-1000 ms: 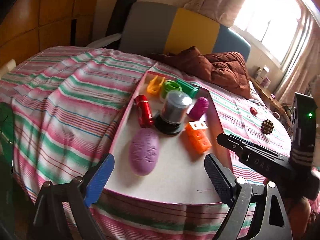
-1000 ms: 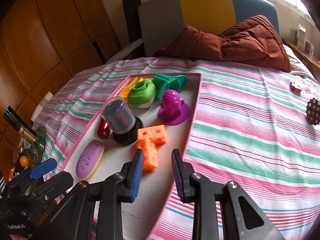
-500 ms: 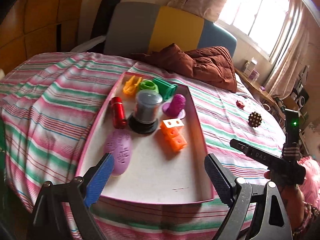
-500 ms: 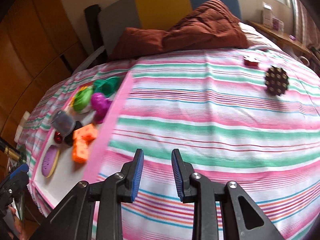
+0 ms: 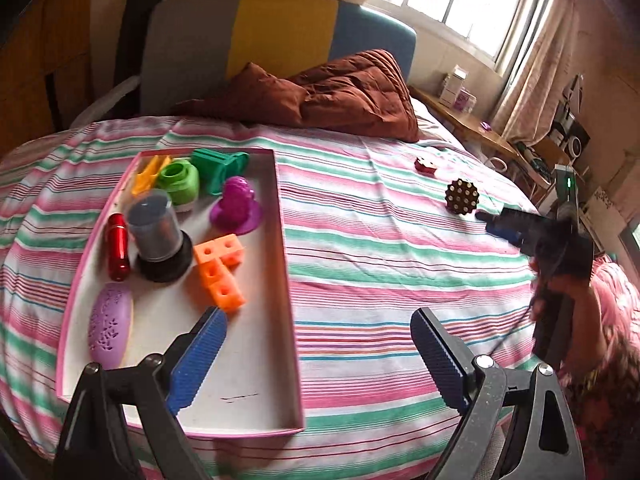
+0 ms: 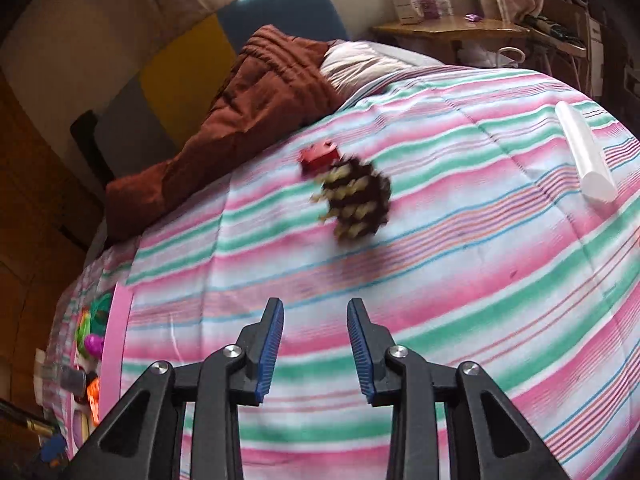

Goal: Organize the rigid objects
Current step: 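Move the right tool to the brown spiky hedgehog toy and grasp it, then lift the hedgehog toy with the right tool while the left tool moves to the red puzzle piece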

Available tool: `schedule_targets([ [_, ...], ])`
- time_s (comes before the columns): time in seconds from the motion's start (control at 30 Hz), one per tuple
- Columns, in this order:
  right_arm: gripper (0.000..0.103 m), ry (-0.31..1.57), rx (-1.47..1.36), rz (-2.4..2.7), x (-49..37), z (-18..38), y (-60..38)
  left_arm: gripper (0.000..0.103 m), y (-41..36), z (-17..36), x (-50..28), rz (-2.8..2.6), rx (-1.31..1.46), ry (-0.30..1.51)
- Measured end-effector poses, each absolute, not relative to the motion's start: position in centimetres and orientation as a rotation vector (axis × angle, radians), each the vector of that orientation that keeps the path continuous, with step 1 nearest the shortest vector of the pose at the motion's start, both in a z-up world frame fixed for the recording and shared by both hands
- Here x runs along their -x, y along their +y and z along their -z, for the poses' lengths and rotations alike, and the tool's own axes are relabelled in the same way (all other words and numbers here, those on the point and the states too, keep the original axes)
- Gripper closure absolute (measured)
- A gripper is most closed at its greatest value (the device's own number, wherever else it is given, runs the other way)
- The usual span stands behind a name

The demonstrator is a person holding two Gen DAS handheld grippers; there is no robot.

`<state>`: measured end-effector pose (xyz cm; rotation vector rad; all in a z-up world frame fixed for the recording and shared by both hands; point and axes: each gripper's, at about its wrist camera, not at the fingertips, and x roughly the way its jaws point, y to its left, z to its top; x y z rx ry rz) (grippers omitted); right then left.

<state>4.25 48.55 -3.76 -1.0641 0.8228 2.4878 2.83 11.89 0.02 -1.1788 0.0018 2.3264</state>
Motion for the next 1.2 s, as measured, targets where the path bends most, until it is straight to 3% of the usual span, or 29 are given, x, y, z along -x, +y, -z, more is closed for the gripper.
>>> schedule_targets([
  [0.17, 0.06, 0.863, 1.022, -2.457, -1.3, 2.2, 54.3, 0.009, 13.3, 0.7, -3.0, -2.308, 1.219, 0.025],
  [0.5, 0.059, 0.908, 1.268, -2.488, 4.9, 4.8, 56.6, 0.009, 13.3, 1.0, -2.8, -2.327, 1.244, 0.041],
  [0.63, 0.066, 0.616, 1.321, -2.564, 6.1, 3.6, 54.4, 0.009, 13.3, 1.0, -2.6, -2.331, 1.244, 0.03],
  [0.8, 0.066, -0.136, 1.393, -2.657, 6.7, 3.0, 46.0, 0.009, 13.2, 1.3, -2.5, -2.332, 1.257, 0.017],
  [0.9, 0.066, -0.462, 1.354, -2.676, 5.9, 3.6, 40.7, 0.009, 13.2, 1.4, -2.6, -2.327, 1.266, 0.01],
  [1.03, 0.065, -0.483, 1.276, -2.69, 4.1, 3.6, 37.1, 0.009, 12.9, 1.1, -2.8, -2.339, 1.246, 0.014],
  [1.2, 0.062, -0.224, 1.336, -2.84, 0.5, 3.8, 35.8, 0.009, 12.7, 1.3, -2.5, -2.328, 1.263, -0.023],
])
